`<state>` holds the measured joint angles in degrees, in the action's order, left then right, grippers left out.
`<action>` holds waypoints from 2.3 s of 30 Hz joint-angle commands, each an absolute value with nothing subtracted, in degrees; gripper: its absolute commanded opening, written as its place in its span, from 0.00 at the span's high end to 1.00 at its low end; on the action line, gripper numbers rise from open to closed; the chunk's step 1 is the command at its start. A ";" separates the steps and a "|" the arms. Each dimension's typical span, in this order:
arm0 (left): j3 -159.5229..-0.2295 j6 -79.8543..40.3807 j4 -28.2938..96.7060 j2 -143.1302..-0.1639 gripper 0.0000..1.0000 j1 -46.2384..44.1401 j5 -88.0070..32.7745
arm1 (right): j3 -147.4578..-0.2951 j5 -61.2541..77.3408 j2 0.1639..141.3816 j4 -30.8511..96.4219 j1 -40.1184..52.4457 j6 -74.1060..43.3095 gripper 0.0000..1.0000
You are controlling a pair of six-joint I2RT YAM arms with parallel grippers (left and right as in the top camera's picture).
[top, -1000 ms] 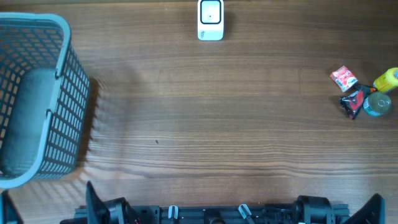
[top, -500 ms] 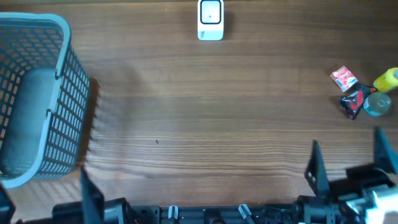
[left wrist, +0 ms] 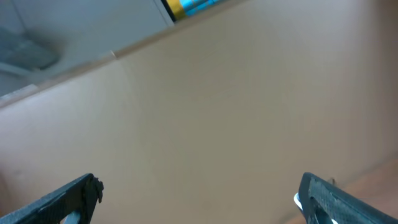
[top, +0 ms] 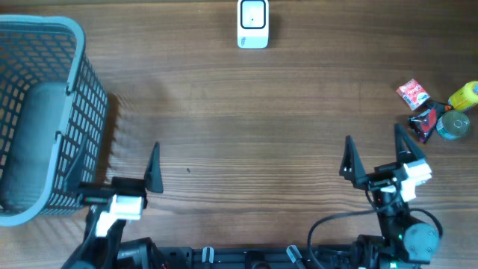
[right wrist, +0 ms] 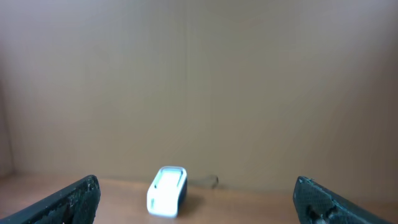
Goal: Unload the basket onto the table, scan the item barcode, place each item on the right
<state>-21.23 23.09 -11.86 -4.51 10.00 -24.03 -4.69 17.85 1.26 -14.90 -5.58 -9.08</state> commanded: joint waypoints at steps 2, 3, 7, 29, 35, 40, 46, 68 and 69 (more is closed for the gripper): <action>-14.52 23.59 -14.22 -4.60 0.00 9.74 -26.17 | -0.89 16.82 0.80 -15.57 -5.80 -10.72 0.00; -13.43 23.62 -14.46 -4.60 0.00 9.74 -26.17 | -0.23 16.99 0.80 -15.40 -5.80 -11.27 0.00; -8.36 23.62 -16.10 -4.60 0.00 9.74 -27.97 | -0.27 16.36 0.80 -5.63 -5.80 -11.68 0.00; -0.34 15.38 -3.64 -4.62 0.00 9.50 -35.68 | -0.30 14.85 1.30 -1.21 -5.80 -9.02 0.00; -0.34 19.49 -2.22 -4.62 0.00 9.58 -35.38 | -0.30 14.85 1.30 -1.21 -5.80 -9.02 0.00; -0.34 19.55 0.40 -4.62 0.00 9.58 -32.53 | -0.30 14.85 1.30 -1.21 -5.80 -8.99 0.00; -0.34 -4.40 1.21 -4.34 0.00 7.44 -11.73 | -0.30 14.85 1.30 -1.21 -5.80 -9.02 0.00; -0.32 -6.70 4.58 -0.19 0.00 4.51 -2.26 | -0.30 14.85 1.30 -1.21 -5.80 -9.02 0.00; -0.32 -7.31 4.62 -0.19 0.00 4.47 -2.28 | -0.30 14.85 1.30 -1.21 -5.80 -9.02 0.00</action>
<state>-0.49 -5.48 3.92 -0.80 4.56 -2.87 -0.36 15.97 1.28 -1.06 -5.58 -9.80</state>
